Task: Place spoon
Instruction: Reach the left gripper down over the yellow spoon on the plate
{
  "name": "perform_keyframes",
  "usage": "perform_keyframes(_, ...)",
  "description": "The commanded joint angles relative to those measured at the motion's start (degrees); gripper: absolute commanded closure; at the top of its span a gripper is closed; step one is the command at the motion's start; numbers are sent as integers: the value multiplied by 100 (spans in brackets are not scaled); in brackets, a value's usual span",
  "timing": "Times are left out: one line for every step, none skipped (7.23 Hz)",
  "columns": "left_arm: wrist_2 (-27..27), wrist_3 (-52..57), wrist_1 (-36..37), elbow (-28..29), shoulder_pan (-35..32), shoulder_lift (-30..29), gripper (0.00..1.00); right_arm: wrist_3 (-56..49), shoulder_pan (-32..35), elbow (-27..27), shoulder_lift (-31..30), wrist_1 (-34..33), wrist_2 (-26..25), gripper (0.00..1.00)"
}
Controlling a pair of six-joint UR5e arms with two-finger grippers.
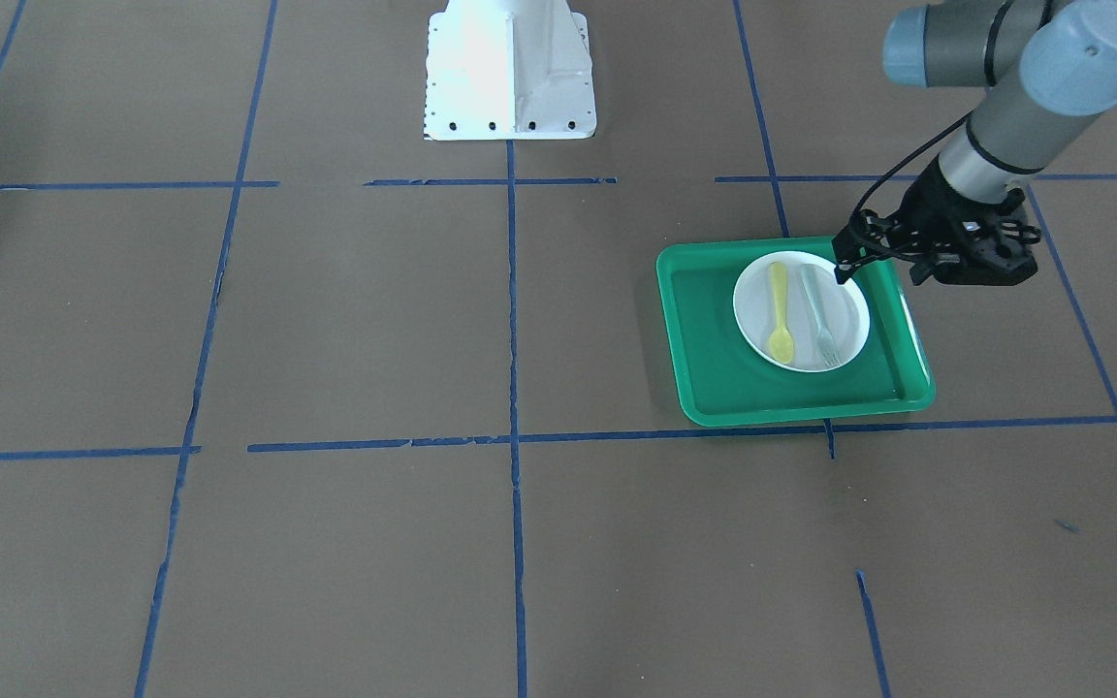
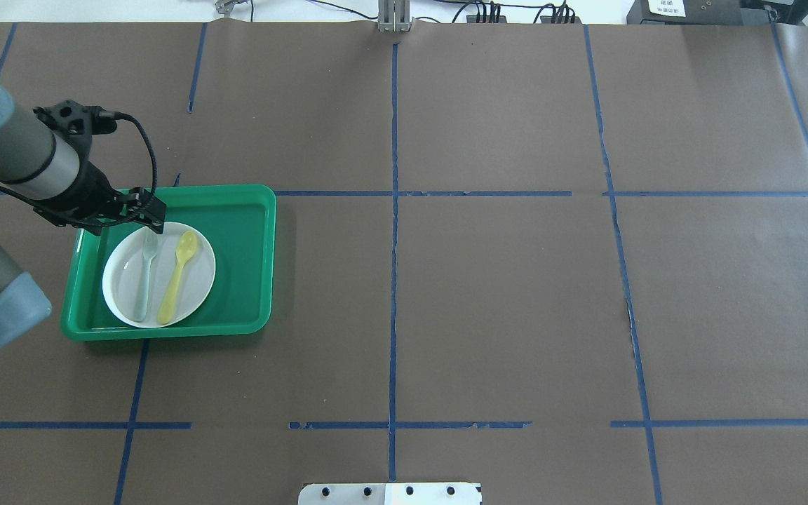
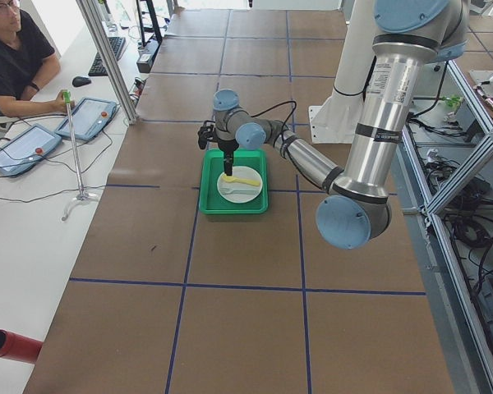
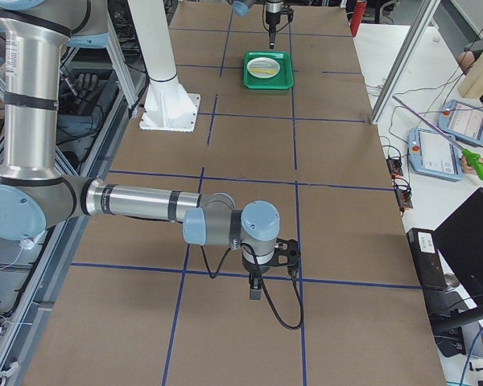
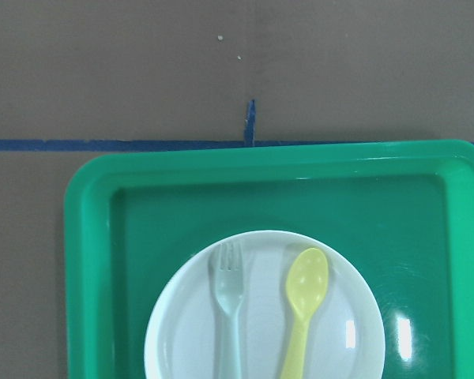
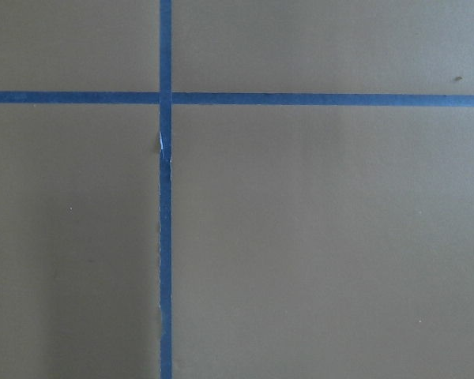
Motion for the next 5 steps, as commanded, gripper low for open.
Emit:
perform_keyframes(257, -317, -615, 503, 325, -109, 12, 0, 0, 0, 0, 0, 0, 0)
perform_keyframes(257, -354, -785, 644, 447, -109, 18, -9, 0, 0, 0, 0, 0, 0)
perform_keyframes(257, -337, -856, 759, 466, -109, 22, 0, 0, 0, 0, 0, 0, 0)
perform_keyframes(257, -345, -1031, 882, 527, -109, 23, 0, 0, 0, 0, 0, 0, 0)
perform_keyframes(257, -345, -1059, 953, 597, -100, 25, 0, 0, 0, 0, 0, 0, 0)
